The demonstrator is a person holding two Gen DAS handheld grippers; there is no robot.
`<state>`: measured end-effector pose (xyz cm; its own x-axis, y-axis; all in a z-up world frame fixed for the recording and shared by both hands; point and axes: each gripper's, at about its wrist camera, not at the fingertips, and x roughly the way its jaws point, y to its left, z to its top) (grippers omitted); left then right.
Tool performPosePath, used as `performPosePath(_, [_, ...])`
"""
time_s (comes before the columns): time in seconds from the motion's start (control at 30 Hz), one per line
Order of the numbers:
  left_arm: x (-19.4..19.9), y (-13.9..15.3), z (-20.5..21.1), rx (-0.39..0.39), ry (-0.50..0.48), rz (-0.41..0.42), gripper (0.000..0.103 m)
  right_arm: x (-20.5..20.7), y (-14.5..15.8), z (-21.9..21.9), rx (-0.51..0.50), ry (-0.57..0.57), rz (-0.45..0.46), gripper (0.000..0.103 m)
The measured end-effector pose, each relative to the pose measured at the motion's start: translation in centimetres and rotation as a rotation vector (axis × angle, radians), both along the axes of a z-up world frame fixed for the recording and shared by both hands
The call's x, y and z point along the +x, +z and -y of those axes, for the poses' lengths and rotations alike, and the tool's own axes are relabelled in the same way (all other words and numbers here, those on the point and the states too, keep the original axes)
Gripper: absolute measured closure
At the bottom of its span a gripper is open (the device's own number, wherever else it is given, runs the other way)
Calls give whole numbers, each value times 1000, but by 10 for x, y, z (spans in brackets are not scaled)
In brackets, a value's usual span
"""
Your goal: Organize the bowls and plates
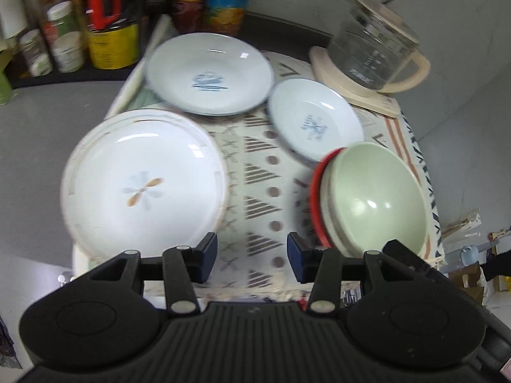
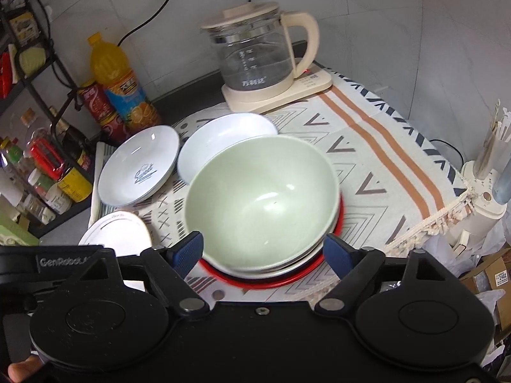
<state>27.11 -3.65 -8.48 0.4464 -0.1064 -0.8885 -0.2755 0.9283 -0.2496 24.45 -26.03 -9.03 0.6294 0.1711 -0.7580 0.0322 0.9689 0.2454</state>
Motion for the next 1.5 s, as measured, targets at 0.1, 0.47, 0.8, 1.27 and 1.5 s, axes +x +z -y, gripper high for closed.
performPosePath(0.1, [-14, 0, -21, 20, 30, 11, 56, -5, 0, -12, 15, 10, -2, 11])
performPosePath(0.47, [-58, 2, -89, 2, 137, 48, 26, -27, 0, -74, 6, 114, 24, 0])
performPosePath(0.8, [-85, -3, -134, -1, 249, 40, 25, -29, -1, -116, -4, 215, 0, 0])
performPosePath(1.27, [-72, -10, -164, -36, 301, 31, 25, -11, -5, -152, -10, 279, -25, 0])
performPosePath(1.5, [-44, -11, -166, -61, 307, 62, 25, 16, -5, -155, -2, 302, -12, 0])
